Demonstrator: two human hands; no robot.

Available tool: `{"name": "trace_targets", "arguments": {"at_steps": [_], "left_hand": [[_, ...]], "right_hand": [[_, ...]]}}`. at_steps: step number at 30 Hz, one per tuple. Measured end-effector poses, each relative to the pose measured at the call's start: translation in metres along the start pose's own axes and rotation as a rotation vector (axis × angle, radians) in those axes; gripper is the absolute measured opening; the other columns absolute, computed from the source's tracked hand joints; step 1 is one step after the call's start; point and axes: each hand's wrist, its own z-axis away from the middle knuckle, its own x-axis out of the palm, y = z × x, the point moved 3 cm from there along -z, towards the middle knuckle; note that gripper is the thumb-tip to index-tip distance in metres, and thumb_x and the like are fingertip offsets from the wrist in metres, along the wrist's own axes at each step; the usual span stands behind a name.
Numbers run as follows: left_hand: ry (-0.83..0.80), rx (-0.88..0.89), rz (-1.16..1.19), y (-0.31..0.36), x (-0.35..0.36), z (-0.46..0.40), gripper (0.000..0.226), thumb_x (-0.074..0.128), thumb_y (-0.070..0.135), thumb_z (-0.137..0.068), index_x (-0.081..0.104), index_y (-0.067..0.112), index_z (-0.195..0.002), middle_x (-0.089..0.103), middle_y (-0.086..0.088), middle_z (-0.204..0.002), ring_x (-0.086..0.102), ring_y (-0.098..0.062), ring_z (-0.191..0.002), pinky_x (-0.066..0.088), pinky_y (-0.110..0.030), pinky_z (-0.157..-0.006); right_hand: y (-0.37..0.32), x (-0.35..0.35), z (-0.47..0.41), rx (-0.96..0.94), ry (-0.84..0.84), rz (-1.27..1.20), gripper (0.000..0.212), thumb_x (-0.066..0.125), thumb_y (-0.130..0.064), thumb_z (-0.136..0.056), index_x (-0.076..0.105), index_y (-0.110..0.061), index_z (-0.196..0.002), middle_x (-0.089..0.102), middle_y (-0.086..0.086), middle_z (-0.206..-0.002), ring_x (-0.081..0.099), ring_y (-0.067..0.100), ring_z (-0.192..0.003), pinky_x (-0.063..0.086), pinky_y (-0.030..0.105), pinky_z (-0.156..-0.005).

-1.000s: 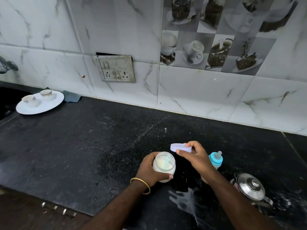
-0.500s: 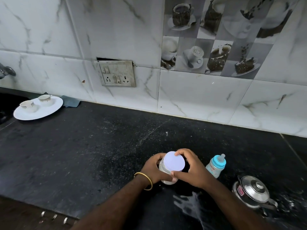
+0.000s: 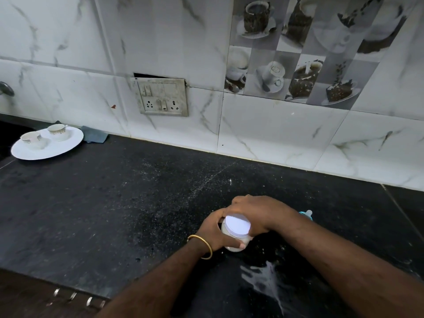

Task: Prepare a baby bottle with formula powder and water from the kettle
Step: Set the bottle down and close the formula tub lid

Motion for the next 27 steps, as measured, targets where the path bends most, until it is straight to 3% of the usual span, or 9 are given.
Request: {"name": "trace_targets", "arguments": {"at_steps": [4,9,12,15,17,19,21,24,27], "left_hand": [[-0.033,0.025,-0.011,0.004,-0.001,0.002,0.076,0.098,0.026,-0.04,0.062,0.04,-0.105,0.069,0.01,-0.113,0.063,-0.006,-0.108,0.053,-0.025,-0.092],[-0.018,0.007,0.01,0.002,-0.001,0.001,0.088,0.098,0.035,-0.034,0.063,0.031,-0.115,0.069,0.009,-0.116,0.063,-0.008,-0.11,0.055,-0.034,-0.094],[-0.023,0.022,0.005,0.003,-0.003,0.002,0.078,0.098,0.026,-0.038,0.063,0.036,-0.107,0.069,0.01,-0.113,0.063,-0.007,-0.108,0.055,-0.033,-0.094],[-0.039,0.05,-0.005,0.008,-0.003,0.004,0.076,0.099,0.018,-0.042,0.062,0.038,-0.105,0.068,0.01,-0.113,0.062,-0.006,-0.108,0.054,-0.031,-0.095],[-0.029,0.061,-0.001,0.01,-0.004,0.006,0.075,0.099,0.017,-0.043,0.062,0.037,-0.105,0.068,0.01,-0.112,0.062,-0.003,-0.106,0.054,-0.03,-0.094],[-0.011,0.057,-0.003,0.009,-0.004,0.007,0.074,0.099,0.021,-0.042,0.064,0.035,-0.106,0.07,0.009,-0.111,0.063,-0.004,-0.106,0.054,-0.031,-0.094],[-0.002,0.045,-0.006,0.008,-0.005,0.008,0.08,0.098,0.027,-0.038,0.065,0.033,-0.111,0.069,0.009,-0.114,0.062,-0.007,-0.11,0.054,-0.035,-0.096],[0.011,0.04,-0.012,0.004,-0.008,0.006,0.084,0.098,0.031,-0.037,0.063,0.037,-0.113,0.068,0.01,-0.117,0.062,-0.008,-0.111,0.054,-0.037,-0.096],[-0.013,0.058,-0.05,0.011,-0.001,0.006,0.083,0.097,0.035,-0.037,0.062,0.04,-0.111,0.067,0.01,-0.117,0.061,-0.008,-0.111,0.054,-0.036,-0.096]], "right_hand": [[-0.005,0.002,-0.001,0.267,0.017,0.05,0.081,0.069,-0.076,-0.064,0.055,-0.024,-0.123,0.065,-0.002,-0.115,0.066,0.023,-0.1,0.051,0.038,-0.078],[-0.008,0.013,0.007,0.135,-0.022,-0.156,0.09,0.083,-0.035,-0.072,0.03,-0.045,-0.143,0.047,-0.007,-0.135,0.055,0.024,-0.119,0.055,0.046,-0.086],[-0.009,0.011,0.006,0.221,0.014,-0.139,0.074,0.075,-0.052,-0.075,0.041,-0.039,-0.139,0.053,-0.002,-0.13,0.059,0.024,-0.114,0.053,0.043,-0.086],[-0.008,0.013,0.006,0.366,0.048,-0.096,0.085,0.063,-0.078,-0.069,0.046,-0.028,-0.136,0.058,0.001,-0.129,0.06,0.025,-0.114,0.05,0.042,-0.089],[-0.005,0.016,0.009,0.333,0.014,-0.205,0.096,0.07,-0.072,-0.069,0.036,-0.029,-0.148,0.046,0.001,-0.145,0.052,0.026,-0.127,0.049,0.044,-0.096],[-0.004,0.014,0.013,0.228,-0.031,-0.329,0.1,0.078,-0.05,-0.074,0.022,-0.035,-0.156,0.029,-0.004,-0.159,0.042,0.026,-0.138,0.046,0.046,-0.104],[-0.005,0.014,0.014,0.181,-0.025,-0.306,0.087,0.074,-0.04,-0.079,0.027,-0.039,-0.152,0.037,-0.005,-0.153,0.048,0.023,-0.132,0.049,0.045,-0.1],[-0.011,0.01,0.012,0.309,0.083,-0.16,0.068,0.061,-0.065,-0.082,0.046,-0.029,-0.139,0.055,0.001,-0.132,0.059,0.024,-0.115,0.05,0.04,-0.088],[-0.006,0.02,0.019,0.379,0.141,-0.197,0.084,0.057,-0.078,-0.075,0.043,-0.027,-0.14,0.052,0.001,-0.135,0.056,0.025,-0.12,0.048,0.042,-0.09]]}}
